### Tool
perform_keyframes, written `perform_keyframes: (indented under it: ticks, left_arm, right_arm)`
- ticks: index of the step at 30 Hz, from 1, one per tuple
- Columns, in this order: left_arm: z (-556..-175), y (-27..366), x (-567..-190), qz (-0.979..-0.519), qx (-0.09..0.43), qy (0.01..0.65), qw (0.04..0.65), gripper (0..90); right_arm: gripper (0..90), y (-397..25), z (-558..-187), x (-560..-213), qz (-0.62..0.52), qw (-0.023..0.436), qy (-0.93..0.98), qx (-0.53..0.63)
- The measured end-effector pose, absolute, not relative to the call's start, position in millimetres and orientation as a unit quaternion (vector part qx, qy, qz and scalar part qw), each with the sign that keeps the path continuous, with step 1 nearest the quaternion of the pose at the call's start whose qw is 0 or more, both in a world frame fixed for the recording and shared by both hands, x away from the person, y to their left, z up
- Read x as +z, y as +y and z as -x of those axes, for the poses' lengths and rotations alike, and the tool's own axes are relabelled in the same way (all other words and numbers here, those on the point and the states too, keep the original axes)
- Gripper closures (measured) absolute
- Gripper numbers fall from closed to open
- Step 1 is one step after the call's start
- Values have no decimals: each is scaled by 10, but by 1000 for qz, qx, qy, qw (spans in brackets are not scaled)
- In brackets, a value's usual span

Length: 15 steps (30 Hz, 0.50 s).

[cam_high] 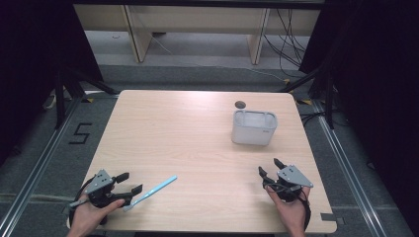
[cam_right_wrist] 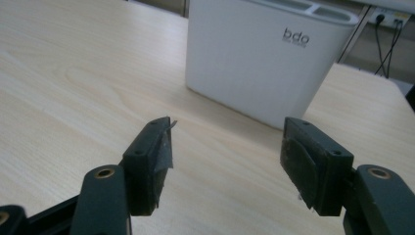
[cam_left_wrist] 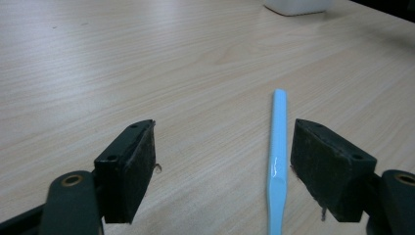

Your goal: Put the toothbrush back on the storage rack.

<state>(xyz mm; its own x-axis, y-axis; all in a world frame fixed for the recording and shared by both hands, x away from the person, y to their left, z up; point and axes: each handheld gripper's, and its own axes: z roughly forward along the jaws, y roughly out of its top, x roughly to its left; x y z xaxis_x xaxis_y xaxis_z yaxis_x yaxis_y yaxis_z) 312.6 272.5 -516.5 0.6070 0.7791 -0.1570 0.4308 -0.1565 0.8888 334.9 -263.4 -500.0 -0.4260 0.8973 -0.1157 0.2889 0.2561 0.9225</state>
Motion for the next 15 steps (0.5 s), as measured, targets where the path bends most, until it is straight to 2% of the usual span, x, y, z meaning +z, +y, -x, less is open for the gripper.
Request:
perform_keyframes:
  ticks: [4, 10, 14, 15]
  left_arm:
    - [-3135, 2677, -5076, -756, 178, 411, 478, 269]
    - [-3221, 2595, -4912, -786, 157, 399, 445, 331]
    - [-3327, 2501, -4805, -822, 145, 376, 402, 366]
    - [-3376, 2444, -4774, -841, 123, 365, 379, 378]
  right_arm:
    - [379, -2637, -3327, -4946, -403, 361, 707, 455]
    - [391, -2605, -3292, -4937, -408, 360, 700, 464]
    - [391, -2613, -3295, -4936, -407, 361, 700, 464]
    - [391, -2616, -3293, -4935, -407, 361, 700, 463]
